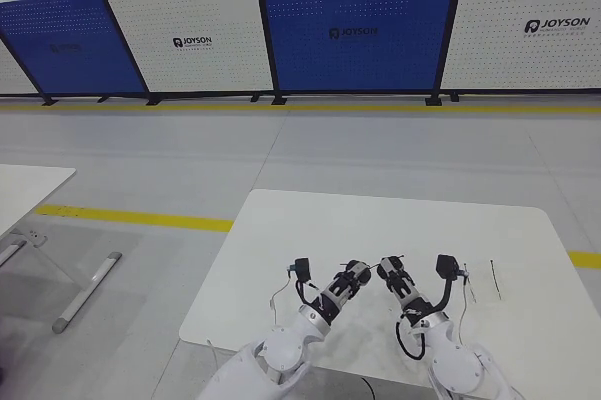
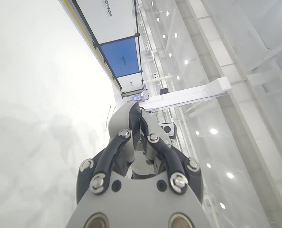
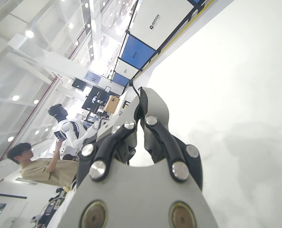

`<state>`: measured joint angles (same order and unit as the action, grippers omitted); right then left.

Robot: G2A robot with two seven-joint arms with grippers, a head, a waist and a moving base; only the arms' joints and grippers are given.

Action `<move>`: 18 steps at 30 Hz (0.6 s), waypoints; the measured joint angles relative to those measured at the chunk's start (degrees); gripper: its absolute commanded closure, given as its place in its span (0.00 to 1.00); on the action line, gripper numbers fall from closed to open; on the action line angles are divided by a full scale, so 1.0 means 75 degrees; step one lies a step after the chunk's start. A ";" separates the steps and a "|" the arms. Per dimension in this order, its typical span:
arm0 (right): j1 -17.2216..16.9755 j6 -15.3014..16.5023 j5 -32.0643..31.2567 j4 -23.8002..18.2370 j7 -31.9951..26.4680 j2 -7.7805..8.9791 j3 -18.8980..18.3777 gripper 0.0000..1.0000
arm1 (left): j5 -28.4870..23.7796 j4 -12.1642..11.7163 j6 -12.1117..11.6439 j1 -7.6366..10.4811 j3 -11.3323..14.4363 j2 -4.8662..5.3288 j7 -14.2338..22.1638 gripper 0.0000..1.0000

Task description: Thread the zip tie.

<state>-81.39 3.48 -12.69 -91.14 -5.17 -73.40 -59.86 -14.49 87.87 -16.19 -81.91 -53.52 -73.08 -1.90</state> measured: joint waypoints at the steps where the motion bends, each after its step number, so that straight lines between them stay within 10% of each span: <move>1: 0.0003 0.0015 0.0068 0.0012 -0.0065 -0.0006 -0.0003 1.00 | -0.0098 0.0015 -0.0038 -0.0012 -0.0032 0.0002 0.0081 1.00; 18: -0.0057 0.0097 0.0273 0.0005 -0.0122 -0.0046 -0.0260 1.00 | -0.0221 0.0138 -0.0034 -0.0172 -0.0260 0.0004 0.0310 1.00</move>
<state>-81.82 4.21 -10.64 -91.10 -6.09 -73.74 -61.81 -16.15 88.90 -16.45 -83.20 -55.48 -73.05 0.42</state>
